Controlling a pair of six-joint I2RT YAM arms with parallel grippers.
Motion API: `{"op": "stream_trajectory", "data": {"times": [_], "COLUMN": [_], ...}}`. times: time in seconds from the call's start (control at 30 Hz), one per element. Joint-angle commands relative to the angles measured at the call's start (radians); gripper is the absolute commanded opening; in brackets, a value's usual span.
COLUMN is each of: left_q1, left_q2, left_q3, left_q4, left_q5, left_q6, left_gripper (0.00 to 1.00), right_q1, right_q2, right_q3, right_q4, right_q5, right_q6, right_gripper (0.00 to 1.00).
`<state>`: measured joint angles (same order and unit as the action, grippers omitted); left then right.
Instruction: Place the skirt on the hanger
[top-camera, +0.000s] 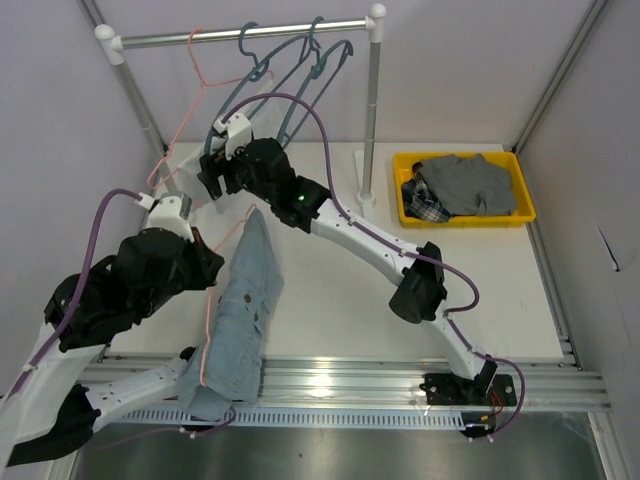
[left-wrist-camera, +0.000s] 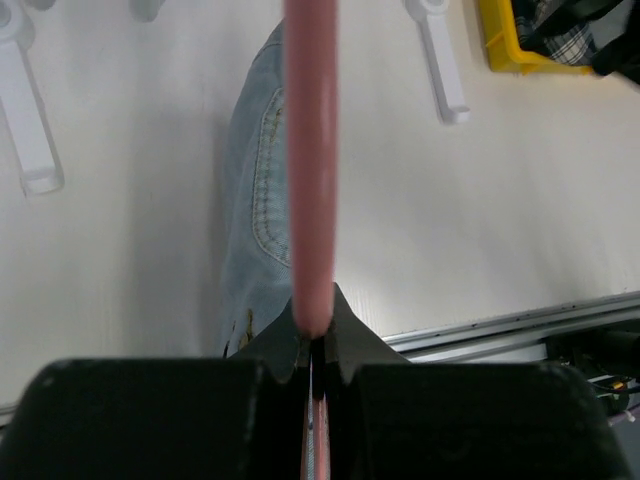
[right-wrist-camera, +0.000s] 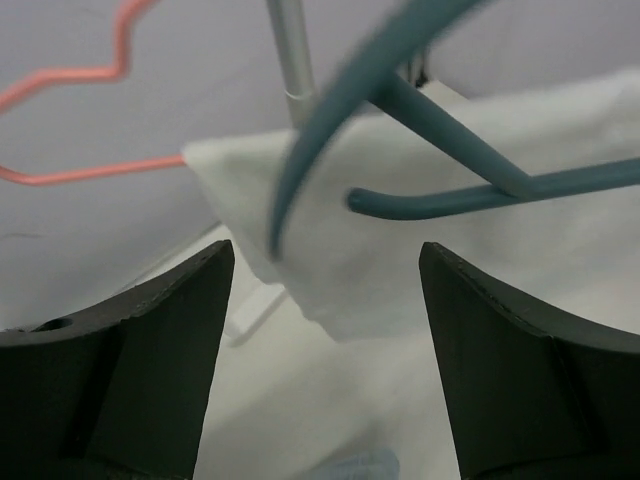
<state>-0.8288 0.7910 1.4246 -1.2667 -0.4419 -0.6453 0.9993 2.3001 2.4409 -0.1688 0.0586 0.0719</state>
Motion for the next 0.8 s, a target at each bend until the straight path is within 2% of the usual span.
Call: {"op": "stream_trajectory", "data": {"times": [0.0,0.17,0.47,0.53,0.57,0.67,0.77], "left_q1": [0.005,0.007,0.045,0.146,0.146,0.308,0.416], "left_q2": [0.03,0.073,0.123,0.142,0.142,0.152,0.175], "left_q3": [0.1,0.152,0.224,0.229,0.223,0.211,0.211], "left_q4": [0.116,0.135,0.125,0.144,0.153,0.199,0.224], "left_q5": [-0.03,-0.04,-0.077,-0.002,-0.001,0.112,0.236], "left_q6": [0.033,0.072,0.133,0.17,0.18,0.229,0.272], "left_gripper": [0.0,0.0,0.0,0.0,0.0,0.0,0.0], "right_q1": [0.002,0.002,-0.024,-0.039,-0.039,-0.048,-0.064], "right_q2": [-0.094,-0.169,-0.234,-0.246,-0.252,-0.29,-0.342], "right_q3": [-0.014,-0.146,-0.206,-0.207,-0.209,-0.25,-0.312], "right_q4": [-0.021,0.02,0.015,0.005,0.003,0.008,0.017], "right_q5": [0.141,0.199,0.265,0.28,0.283,0.297,0.313], "right_q6": [-0.047,-0.046,-0.024,-0.011,-0.006,0.005,0.022], "right_gripper": [0.8,0.79,0.78,0.78,0.78,0.78,0.78]}}
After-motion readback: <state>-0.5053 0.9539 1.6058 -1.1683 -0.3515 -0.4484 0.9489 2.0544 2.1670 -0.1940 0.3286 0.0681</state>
